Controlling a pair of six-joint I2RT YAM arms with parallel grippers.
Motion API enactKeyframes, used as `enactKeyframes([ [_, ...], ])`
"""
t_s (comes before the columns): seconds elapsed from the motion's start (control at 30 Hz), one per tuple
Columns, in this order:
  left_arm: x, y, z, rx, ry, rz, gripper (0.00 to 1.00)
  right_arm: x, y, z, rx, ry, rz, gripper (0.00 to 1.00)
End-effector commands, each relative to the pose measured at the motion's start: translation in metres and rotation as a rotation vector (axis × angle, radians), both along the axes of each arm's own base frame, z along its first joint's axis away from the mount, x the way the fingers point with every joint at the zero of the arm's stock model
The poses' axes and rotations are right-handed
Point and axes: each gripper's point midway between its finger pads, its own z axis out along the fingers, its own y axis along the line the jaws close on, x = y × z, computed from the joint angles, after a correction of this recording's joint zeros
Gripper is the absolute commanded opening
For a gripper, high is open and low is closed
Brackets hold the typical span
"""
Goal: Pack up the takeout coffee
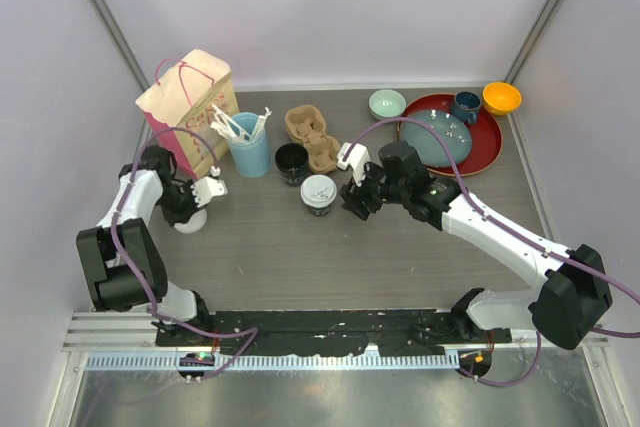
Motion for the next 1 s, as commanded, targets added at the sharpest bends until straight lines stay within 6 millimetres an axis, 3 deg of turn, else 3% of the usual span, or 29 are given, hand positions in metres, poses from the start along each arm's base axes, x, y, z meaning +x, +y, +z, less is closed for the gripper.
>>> enactKeyframes([
  [0.0,0.001,-0.005,0.022,-0.021,0.006,0.108,0.0,0.001,0.003,0.016,0.038,-0.048,0.015,0.63],
  [0.2,-0.006,0.0,0.018,0.04,-0.013,0.119,0.0,0.002,0.001,0.015,0.033,-0.049,0.004,0.63],
  [0.5,-0.001,-0.006,0.042,0.068,-0.112,0.108,0.0,0.006,-0.001,0.017,0.03,-0.058,-0.018,0.63],
  [0.73,-0.01,-0.004,0.049,0.126,-0.099,0.149,0.0,0.011,-0.004,0.021,0.038,-0.057,-0.067,0.63],
  [0.93,-0.017,-0.026,0.098,0.141,-0.112,0.237,0.0,0.025,-0.012,0.046,0.138,-0.022,-0.186,0.63],
  [0.97,-0.017,-0.041,0.111,0.134,-0.123,0.208,0.0,0.03,-0.015,0.051,0.157,-0.019,-0.217,0.63],
])
